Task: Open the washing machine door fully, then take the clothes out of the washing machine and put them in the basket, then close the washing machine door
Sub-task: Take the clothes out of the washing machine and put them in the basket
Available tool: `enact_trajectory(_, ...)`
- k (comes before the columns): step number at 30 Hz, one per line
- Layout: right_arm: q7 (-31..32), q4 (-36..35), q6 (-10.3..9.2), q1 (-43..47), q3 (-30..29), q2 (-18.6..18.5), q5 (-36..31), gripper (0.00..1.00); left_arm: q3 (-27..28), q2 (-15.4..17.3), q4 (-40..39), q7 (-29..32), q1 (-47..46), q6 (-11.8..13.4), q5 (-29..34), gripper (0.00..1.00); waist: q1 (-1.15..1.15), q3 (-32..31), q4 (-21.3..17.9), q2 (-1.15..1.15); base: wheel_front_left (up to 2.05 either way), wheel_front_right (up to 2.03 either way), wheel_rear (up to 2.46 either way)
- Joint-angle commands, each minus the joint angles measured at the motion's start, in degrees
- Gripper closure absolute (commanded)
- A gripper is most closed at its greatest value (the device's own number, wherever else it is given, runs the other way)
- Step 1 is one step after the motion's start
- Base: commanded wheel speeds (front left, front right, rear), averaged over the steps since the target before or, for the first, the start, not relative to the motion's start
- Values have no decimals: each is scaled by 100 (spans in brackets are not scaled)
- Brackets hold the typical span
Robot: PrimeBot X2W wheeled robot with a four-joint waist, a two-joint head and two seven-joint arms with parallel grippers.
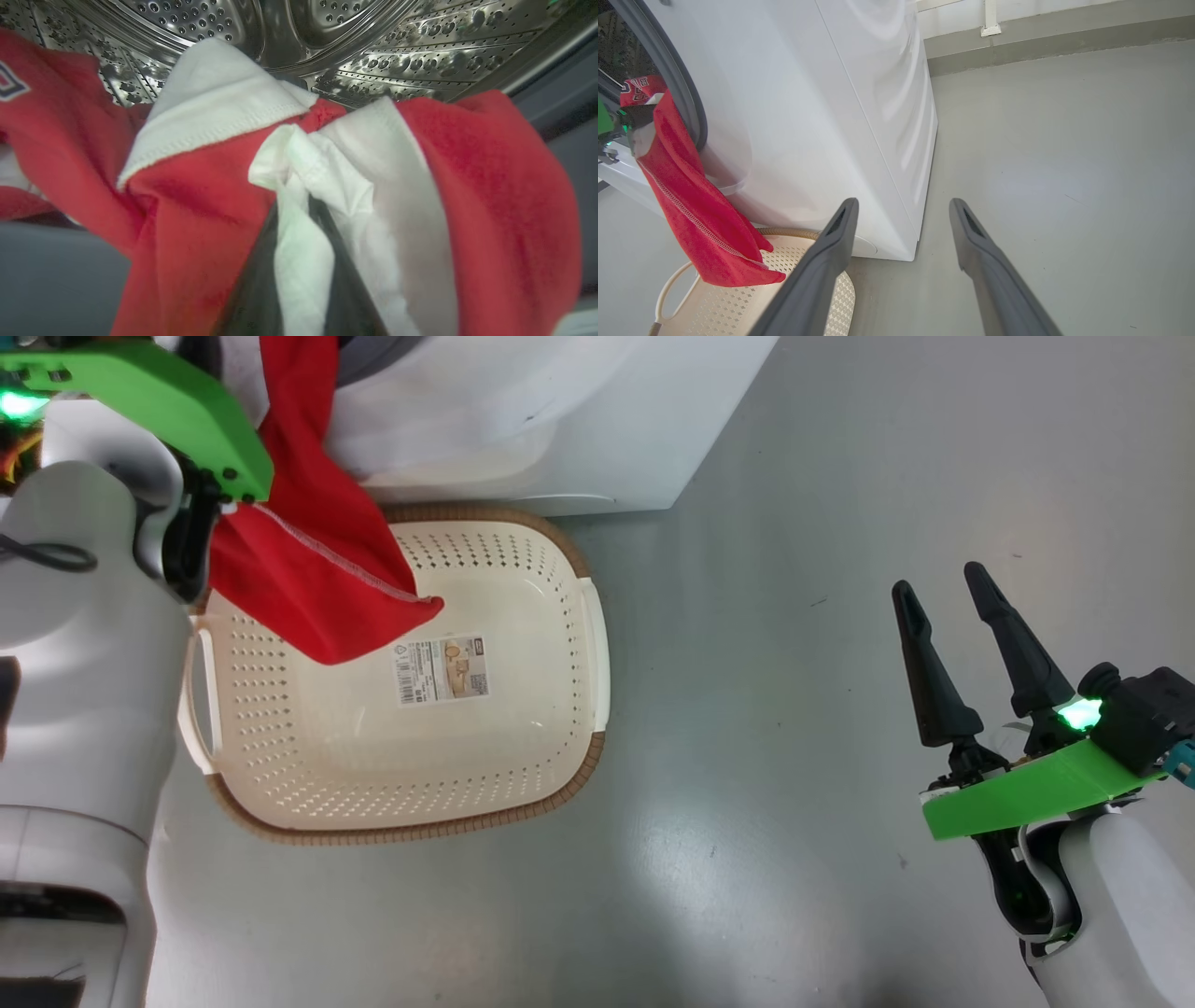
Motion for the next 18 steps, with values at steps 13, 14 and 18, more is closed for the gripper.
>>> enact_trajectory(13,-36,-143,29,73,32,-21,27,0,-194,337,-363,-642,163,-33,-417,100,0,-72,107,0,0,0,0)
enact_trajectory(14,-36,-144,29,74,25,-21,26,0,-164,357,-448,-655,221,-33,-425,100,0,-84,115,0,0,0,0)
enact_trajectory(18,-36,-153,29,102,-11,-32,23,0,267,422,-1373,-663,616,55,-352,100,0,-129,164,0,0,0,0)
